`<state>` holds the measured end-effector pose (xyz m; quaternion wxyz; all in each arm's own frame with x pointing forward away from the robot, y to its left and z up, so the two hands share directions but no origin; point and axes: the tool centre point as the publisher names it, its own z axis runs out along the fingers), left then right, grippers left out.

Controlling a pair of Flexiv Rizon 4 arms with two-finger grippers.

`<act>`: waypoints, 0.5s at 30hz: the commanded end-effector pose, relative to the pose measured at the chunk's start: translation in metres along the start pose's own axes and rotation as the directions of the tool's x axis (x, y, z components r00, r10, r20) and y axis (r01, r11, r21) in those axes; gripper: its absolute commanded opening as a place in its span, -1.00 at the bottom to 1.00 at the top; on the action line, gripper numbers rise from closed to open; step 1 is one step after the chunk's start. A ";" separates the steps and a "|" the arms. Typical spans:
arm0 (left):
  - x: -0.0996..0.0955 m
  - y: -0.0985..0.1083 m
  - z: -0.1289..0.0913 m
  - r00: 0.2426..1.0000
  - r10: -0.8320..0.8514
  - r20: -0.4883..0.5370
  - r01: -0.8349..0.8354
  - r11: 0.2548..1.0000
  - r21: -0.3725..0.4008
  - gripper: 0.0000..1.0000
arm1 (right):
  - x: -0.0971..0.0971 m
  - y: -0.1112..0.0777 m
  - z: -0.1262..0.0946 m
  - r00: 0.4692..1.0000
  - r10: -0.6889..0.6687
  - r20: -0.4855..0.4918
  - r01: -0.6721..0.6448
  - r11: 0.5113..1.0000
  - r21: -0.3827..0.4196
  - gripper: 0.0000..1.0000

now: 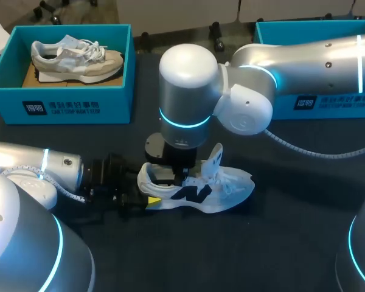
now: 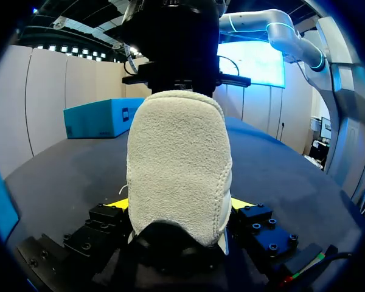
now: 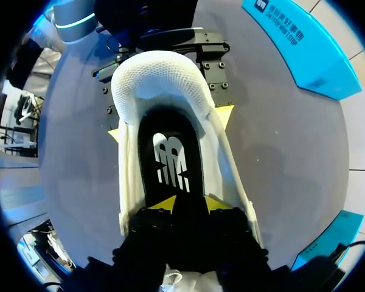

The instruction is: Take the shoe out of the shoebox, open the shoe tongue, remove and reinsert the insole, then place the shoe into the shoebox

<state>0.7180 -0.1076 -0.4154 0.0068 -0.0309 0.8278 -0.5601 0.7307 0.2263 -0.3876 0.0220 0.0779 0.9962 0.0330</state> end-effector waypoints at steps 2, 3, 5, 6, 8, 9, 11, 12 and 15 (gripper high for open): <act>0.001 0.000 0.000 1.000 -0.001 0.003 0.001 1.000 -0.002 -1.00 | -0.001 0.005 0.010 1.000 -0.007 -0.010 0.007 1.000 -0.009 -0.33; 0.001 0.000 0.000 1.000 -0.001 0.003 0.001 1.000 -0.002 -1.00 | -0.001 0.006 0.012 1.000 -0.011 -0.018 0.010 1.000 -0.010 -0.32; 0.001 0.000 0.000 1.000 -0.001 0.003 0.001 1.000 -0.002 -1.00 | 0.001 0.008 0.018 0.999 -0.018 -0.036 0.017 1.000 -0.011 -0.29; 0.001 0.000 0.000 1.000 -0.001 0.003 0.001 1.000 -0.002 -1.00 | 0.001 0.009 0.021 0.999 -0.021 -0.046 0.020 1.000 -0.011 -0.29; 0.001 0.000 0.000 1.000 -0.001 0.003 0.001 1.000 -0.002 -1.00 | 0.004 0.011 0.027 0.998 -0.025 -0.059 0.024 1.000 -0.007 -0.25; 0.001 0.000 0.000 1.000 -0.001 0.003 0.001 1.000 -0.002 -1.00 | 0.005 0.011 0.030 0.998 -0.025 -0.066 0.025 1.000 -0.006 -0.25; 0.001 0.000 0.000 1.000 -0.001 0.003 0.001 1.000 -0.002 -1.00 | 0.008 0.012 0.036 0.996 -0.024 -0.081 0.023 1.000 -0.001 -0.22; 0.001 0.000 0.000 1.000 -0.001 0.003 0.001 1.000 -0.002 -1.00 | 0.010 0.012 0.039 0.996 -0.023 -0.090 0.023 1.000 -0.002 -0.22; 0.001 0.000 0.000 1.000 -0.001 0.003 0.001 1.000 -0.002 -1.00 | 0.017 0.013 0.049 0.993 -0.018 -0.116 0.018 1.000 0.001 -0.23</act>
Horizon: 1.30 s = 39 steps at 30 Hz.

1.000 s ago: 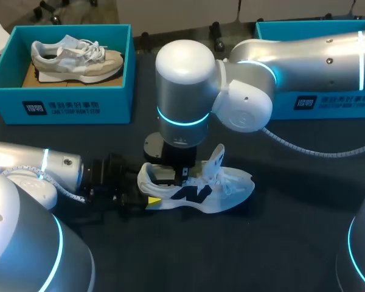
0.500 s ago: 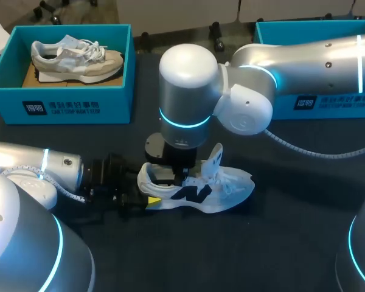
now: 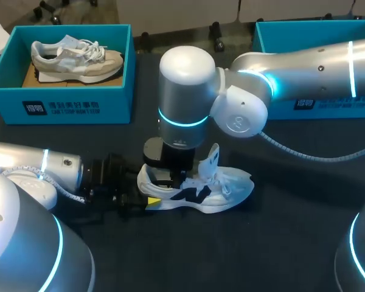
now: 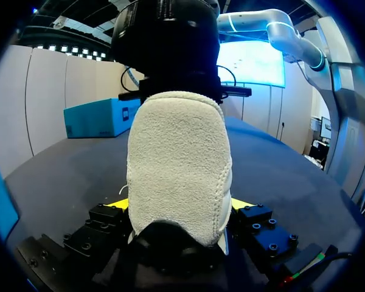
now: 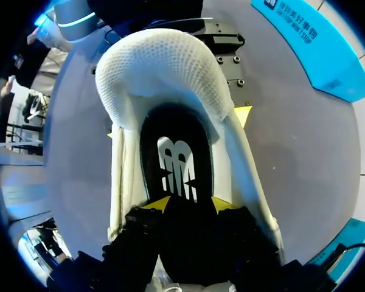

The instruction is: Take the shoe out of the shoebox, open the shoe tongue, remove and reinsert the insole, then place the shoe into the shoebox

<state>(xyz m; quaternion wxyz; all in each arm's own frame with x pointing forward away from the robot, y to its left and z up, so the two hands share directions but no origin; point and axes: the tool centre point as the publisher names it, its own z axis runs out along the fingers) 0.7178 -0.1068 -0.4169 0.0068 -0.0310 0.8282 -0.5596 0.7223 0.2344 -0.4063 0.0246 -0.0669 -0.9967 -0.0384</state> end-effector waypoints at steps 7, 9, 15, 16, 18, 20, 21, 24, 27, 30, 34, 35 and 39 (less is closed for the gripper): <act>0.001 -0.002 0.000 1.000 -0.001 0.003 0.001 1.000 0.000 -1.00 | 0.015 0.006 0.042 0.998 0.014 -0.056 -0.013 1.000 0.019 -0.65; 0.001 -0.002 0.000 1.000 -0.001 0.003 0.001 1.000 0.000 -1.00 | 0.017 0.005 0.043 0.998 0.017 -0.060 -0.016 1.000 0.021 -0.84; 0.001 -0.002 0.000 1.000 -0.001 0.003 0.001 1.000 0.000 -1.00 | 0.020 -0.002 0.035 0.998 0.045 -0.054 -0.043 0.999 0.025 -1.00; 0.001 -0.002 0.000 1.000 -0.001 0.003 0.001 1.000 0.000 -1.00 | 0.020 -0.004 0.031 0.997 0.050 -0.051 -0.049 0.999 0.022 -1.00; 0.001 -0.002 0.000 1.000 -0.001 0.003 0.001 1.000 0.000 -1.00 | 0.020 -0.008 0.025 0.997 0.058 -0.046 -0.058 0.998 0.020 -1.00; 0.001 -0.002 0.000 1.000 -0.001 0.003 0.001 1.000 0.000 -1.00 | 0.019 -0.012 0.017 0.997 0.069 -0.041 -0.068 0.998 0.012 -1.00; 0.001 -0.002 0.000 1.000 -0.001 0.003 0.001 1.000 0.000 -1.00 | 0.019 -0.014 0.013 0.997 0.071 -0.041 -0.070 0.997 0.011 -1.00; 0.001 -0.002 0.000 1.000 -0.001 0.003 0.001 1.000 0.000 -1.00 | 0.017 -0.019 0.001 0.996 0.078 -0.039 -0.078 0.997 -0.002 -1.00; 0.001 -0.002 0.000 1.000 -0.001 0.003 0.001 1.000 0.000 -1.00 | 0.014 -0.022 -0.009 0.996 0.078 -0.039 -0.078 0.997 -0.003 -1.00; 0.001 -0.002 0.000 1.000 -0.001 0.003 0.001 1.000 0.000 -1.00 | 0.012 -0.022 -0.016 0.996 0.076 -0.036 -0.076 0.997 -0.007 -1.00; 0.001 -0.002 0.000 1.000 -0.001 0.003 0.001 1.000 0.000 -1.00 | 0.008 -0.020 -0.024 0.997 0.064 -0.032 -0.065 0.998 -0.014 -1.00; 0.001 -0.002 0.000 1.000 -0.001 0.003 0.001 1.000 0.000 -1.00 | 0.007 -0.020 -0.026 0.998 0.061 -0.031 -0.061 0.998 -0.017 -1.00; 0.001 -0.002 0.000 1.000 -0.001 0.003 0.001 1.000 0.000 -1.00 | 0.005 -0.019 -0.032 0.998 0.049 -0.029 -0.050 0.998 -0.035 -1.00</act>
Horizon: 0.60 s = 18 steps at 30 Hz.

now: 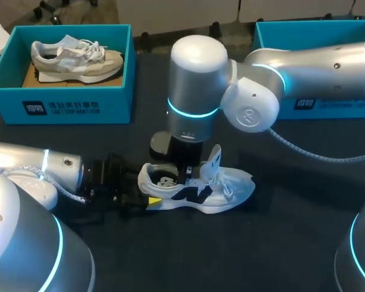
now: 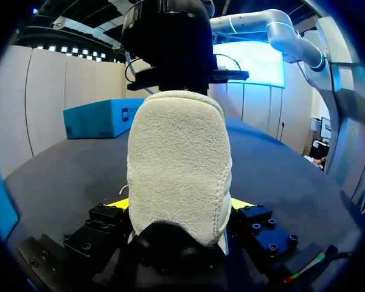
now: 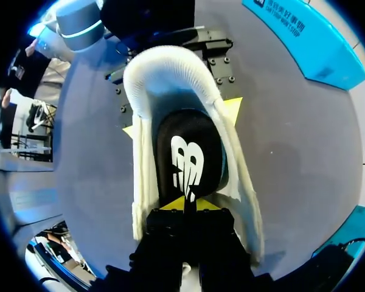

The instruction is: Take the shoe out of the shoebox, open the shoe tongue, remove and reinsert the insole, then place the shoe into the shoebox

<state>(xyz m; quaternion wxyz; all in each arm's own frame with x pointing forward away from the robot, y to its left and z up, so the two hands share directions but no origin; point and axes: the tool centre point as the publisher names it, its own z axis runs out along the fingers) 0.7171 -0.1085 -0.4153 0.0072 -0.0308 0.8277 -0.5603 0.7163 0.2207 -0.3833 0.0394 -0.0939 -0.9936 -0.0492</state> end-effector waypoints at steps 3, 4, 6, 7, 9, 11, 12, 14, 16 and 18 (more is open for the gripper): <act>0.000 0.000 -0.001 1.000 -0.001 0.003 0.001 1.000 -0.002 -1.00 | -0.002 -0.007 -0.015 1.000 -0.011 0.004 0.011 1.000 -0.025 -1.00; 0.000 0.000 -0.001 1.000 -0.001 0.003 0.001 1.000 -0.002 -1.00 | -0.003 -0.008 -0.018 1.000 -0.011 0.006 0.011 1.000 -0.026 -1.00; 0.000 0.000 -0.001 1.000 -0.001 0.003 0.001 1.000 -0.002 -1.00 | -0.004 -0.009 -0.023 1.000 -0.013 0.010 0.013 0.999 -0.029 -1.00; 0.000 0.000 -0.001 1.000 -0.001 0.003 0.001 1.000 -0.002 -1.00 | -0.004 -0.010 -0.025 1.000 -0.013 0.014 0.014 0.999 -0.029 -1.00; 0.000 0.000 -0.001 1.000 -0.001 0.003 0.001 1.000 -0.002 -1.00 | -0.004 -0.011 -0.030 1.000 -0.015 0.017 0.015 1.000 -0.027 -1.00; 0.000 0.000 -0.001 1.000 -0.001 0.003 0.001 1.000 -0.002 -1.00 | -0.004 -0.013 -0.033 1.000 -0.016 0.019 0.016 1.000 -0.026 -1.00; 0.000 0.000 -0.001 1.000 -0.001 0.003 0.001 1.000 -0.002 -1.00 | -0.004 -0.013 -0.035 1.000 -0.016 0.021 0.017 1.000 -0.026 -1.00; 0.000 0.000 -0.001 1.000 -0.001 0.003 0.001 1.000 -0.002 -1.00 | -0.002 -0.014 -0.039 0.999 -0.017 0.028 0.018 0.999 -0.031 -1.00; 0.000 0.000 -0.001 1.000 -0.001 0.003 0.001 1.000 -0.002 -1.00 | -0.001 -0.014 -0.042 0.999 -0.019 0.034 0.020 0.999 -0.039 -1.00; 0.000 0.000 -0.001 1.000 -0.001 0.003 0.001 1.000 -0.002 -1.00 | 0.001 -0.014 -0.047 0.999 -0.016 0.042 0.019 0.997 -0.071 -1.00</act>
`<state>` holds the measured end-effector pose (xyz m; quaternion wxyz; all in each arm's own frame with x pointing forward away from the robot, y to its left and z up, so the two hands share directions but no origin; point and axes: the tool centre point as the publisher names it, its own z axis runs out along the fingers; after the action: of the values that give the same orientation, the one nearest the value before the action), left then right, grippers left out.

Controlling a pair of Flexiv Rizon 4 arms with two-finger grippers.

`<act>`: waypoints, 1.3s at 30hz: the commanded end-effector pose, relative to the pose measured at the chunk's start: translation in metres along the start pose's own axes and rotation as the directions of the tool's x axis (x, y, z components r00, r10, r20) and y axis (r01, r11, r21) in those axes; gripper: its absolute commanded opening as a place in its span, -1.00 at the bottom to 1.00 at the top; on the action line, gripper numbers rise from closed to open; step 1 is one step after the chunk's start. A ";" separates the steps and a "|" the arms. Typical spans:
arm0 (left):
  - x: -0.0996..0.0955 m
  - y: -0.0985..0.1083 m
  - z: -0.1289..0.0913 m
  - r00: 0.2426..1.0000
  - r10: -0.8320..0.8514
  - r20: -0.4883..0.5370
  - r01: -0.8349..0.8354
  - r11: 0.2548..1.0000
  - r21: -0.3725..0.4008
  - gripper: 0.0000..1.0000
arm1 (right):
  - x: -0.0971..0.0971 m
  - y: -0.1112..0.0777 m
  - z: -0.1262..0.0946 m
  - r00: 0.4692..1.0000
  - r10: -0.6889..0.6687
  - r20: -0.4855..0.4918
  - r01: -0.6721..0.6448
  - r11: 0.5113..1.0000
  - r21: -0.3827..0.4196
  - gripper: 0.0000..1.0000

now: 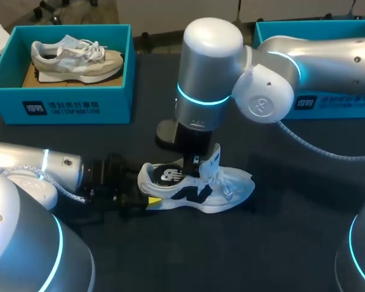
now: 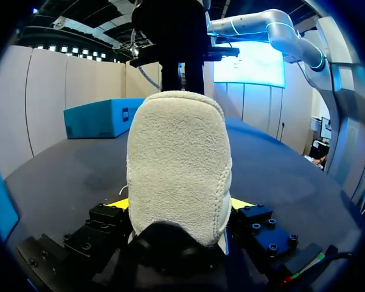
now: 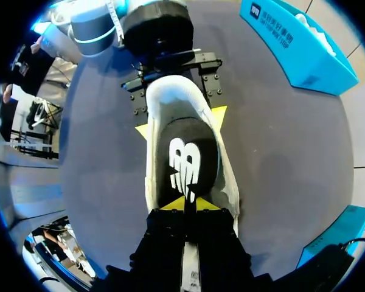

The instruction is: Take the shoe out of the shoebox, open the shoe tongue, remove and reinsert the insole, then place the shoe into the shoebox

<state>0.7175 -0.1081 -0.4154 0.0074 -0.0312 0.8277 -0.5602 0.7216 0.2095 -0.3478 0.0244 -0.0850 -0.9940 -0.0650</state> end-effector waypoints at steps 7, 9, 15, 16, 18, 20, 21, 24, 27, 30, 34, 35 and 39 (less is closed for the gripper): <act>0.001 0.000 0.000 1.000 -0.001 0.002 0.001 1.000 -0.002 -1.00 | 0.007 -0.002 -0.017 1.000 -0.004 0.030 0.006 0.997 -0.076 -1.00; 0.001 0.000 0.000 1.000 -0.001 0.002 0.001 1.000 -0.002 -1.00 | 0.008 0.004 -0.018 1.000 -0.017 0.026 0.019 0.994 -0.107 -1.00; 0.001 0.000 0.000 1.000 -0.001 0.002 0.001 1.000 -0.002 -1.00 | 0.011 0.024 -0.024 0.997 -0.070 0.024 0.073 0.985 -0.157 -1.00; 0.001 0.000 0.000 1.000 -0.001 0.002 0.001 1.000 -0.002 -1.00 | 0.012 0.027 -0.025 0.997 -0.077 0.024 0.080 0.984 -0.159 -1.00; 0.001 0.000 0.000 1.000 -0.001 0.002 0.001 1.000 -0.002 -1.00 | 0.013 0.031 -0.027 0.996 -0.088 0.023 0.091 0.982 -0.168 -1.00; 0.001 0.000 0.000 1.000 -0.001 0.002 0.001 1.000 -0.002 -1.00 | 0.015 0.037 -0.027 0.995 -0.103 0.018 0.105 0.978 -0.181 -1.00; 0.001 0.000 0.000 1.000 -0.001 0.002 0.001 1.000 -0.002 -1.00 | 0.015 0.038 -0.027 0.994 -0.105 0.017 0.106 0.977 -0.185 -1.00; 0.001 0.000 0.000 1.000 -0.001 0.002 0.001 1.000 -0.002 -1.00 | 0.017 0.047 -0.026 0.992 -0.123 0.006 0.122 0.975 -0.187 -1.00; 0.001 0.000 0.000 1.000 -0.001 0.002 0.001 1.000 -0.002 -1.00 | 0.020 0.055 -0.024 0.991 -0.136 -0.014 0.131 0.974 -0.188 -1.00; 0.001 0.000 0.000 1.000 -0.001 0.002 0.001 1.000 -0.002 -1.00 | 0.023 0.059 -0.022 0.991 -0.132 -0.027 0.124 0.970 -0.208 -1.00; 0.001 0.000 0.000 1.000 -0.001 0.002 0.001 1.000 -0.002 -1.00 | 0.025 0.066 -0.021 0.992 -0.116 -0.040 0.104 0.969 -0.225 -1.00; 0.001 0.000 0.000 1.000 -0.001 0.002 0.001 1.000 -0.002 -1.00 | 0.025 0.067 -0.021 0.993 -0.114 -0.039 0.102 0.968 -0.230 -1.00; 0.001 0.000 0.000 1.000 -0.001 0.002 0.001 1.000 -0.002 -1.00 | 0.026 0.071 -0.018 0.994 -0.097 -0.045 0.083 0.963 -0.255 -1.00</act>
<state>0.7171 -0.1066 -0.4154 0.0073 -0.0310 0.8279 -0.5600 0.7100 0.2759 -0.3138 0.0389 -0.0384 -0.9804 -0.1895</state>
